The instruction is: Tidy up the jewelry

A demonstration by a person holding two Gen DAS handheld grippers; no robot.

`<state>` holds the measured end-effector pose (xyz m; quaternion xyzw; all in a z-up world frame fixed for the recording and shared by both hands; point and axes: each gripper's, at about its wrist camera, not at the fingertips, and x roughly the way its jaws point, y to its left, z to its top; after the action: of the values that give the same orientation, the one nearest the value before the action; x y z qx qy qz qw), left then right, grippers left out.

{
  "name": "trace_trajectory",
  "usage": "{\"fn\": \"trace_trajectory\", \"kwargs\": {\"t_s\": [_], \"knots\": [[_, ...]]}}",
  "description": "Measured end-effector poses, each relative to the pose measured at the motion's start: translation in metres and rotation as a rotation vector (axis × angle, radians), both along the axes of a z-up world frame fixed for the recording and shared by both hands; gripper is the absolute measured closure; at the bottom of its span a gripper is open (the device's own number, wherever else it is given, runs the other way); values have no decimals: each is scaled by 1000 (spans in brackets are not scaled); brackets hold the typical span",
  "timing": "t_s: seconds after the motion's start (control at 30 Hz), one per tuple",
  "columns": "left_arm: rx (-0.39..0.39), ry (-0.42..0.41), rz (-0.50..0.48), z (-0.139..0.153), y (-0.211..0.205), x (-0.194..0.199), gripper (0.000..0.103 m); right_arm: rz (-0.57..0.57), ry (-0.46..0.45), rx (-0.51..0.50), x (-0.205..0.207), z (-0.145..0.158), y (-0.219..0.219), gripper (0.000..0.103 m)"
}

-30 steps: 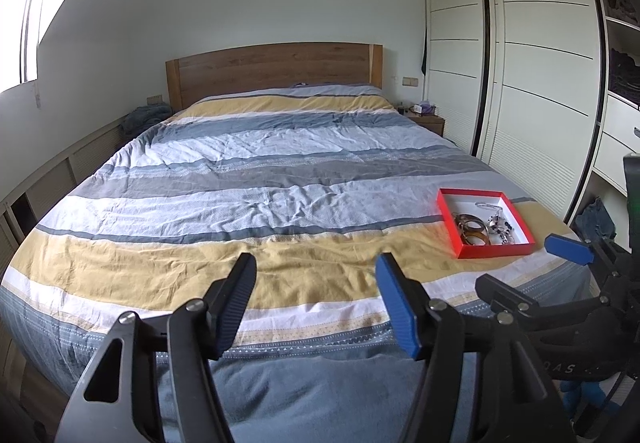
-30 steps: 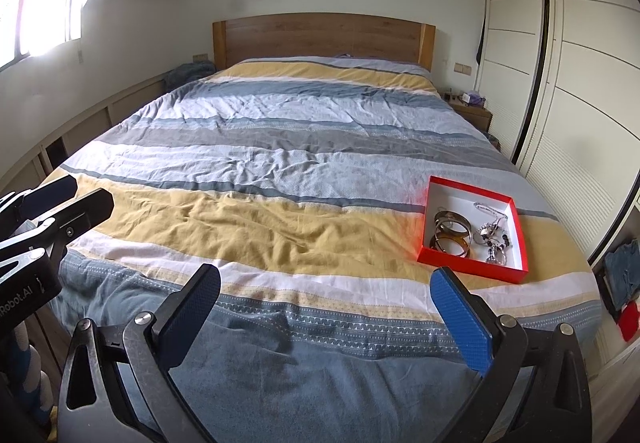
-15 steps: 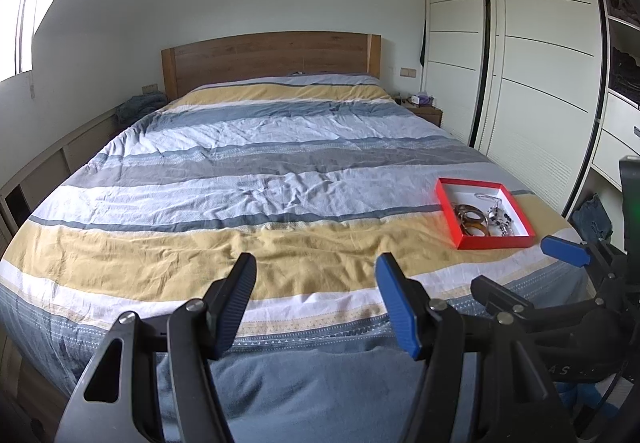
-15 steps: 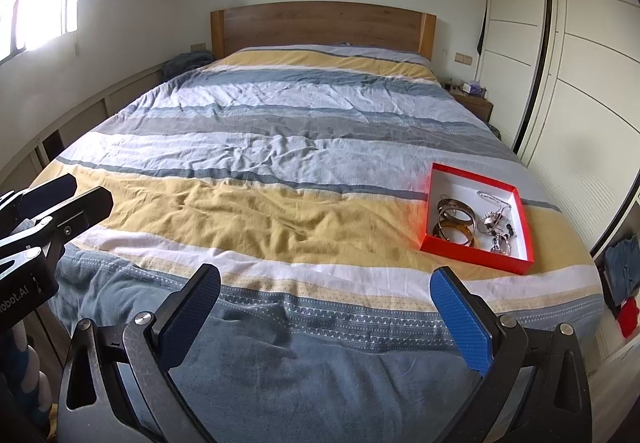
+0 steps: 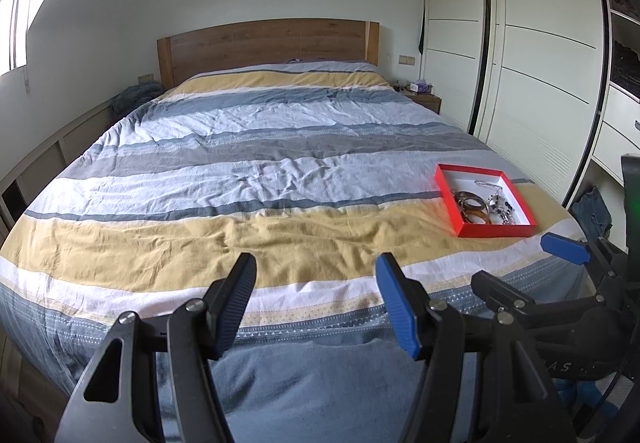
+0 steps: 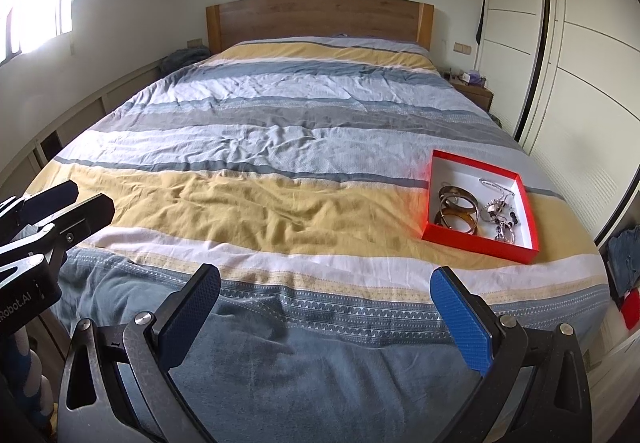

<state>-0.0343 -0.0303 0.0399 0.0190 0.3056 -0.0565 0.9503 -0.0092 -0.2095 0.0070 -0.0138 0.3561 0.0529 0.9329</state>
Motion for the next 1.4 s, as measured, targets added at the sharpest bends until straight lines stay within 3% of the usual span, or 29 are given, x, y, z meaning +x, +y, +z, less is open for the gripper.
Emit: {"fn": "trace_trajectory", "kwargs": {"t_s": [0.87,1.4], "knots": [[11,63,-2,-5,-18,42,43,-24,17,-11,33,-3,-11,0],[47,127,6,-30,-32,81,43,-31,78,-16,63,-30,-17,0]]}}
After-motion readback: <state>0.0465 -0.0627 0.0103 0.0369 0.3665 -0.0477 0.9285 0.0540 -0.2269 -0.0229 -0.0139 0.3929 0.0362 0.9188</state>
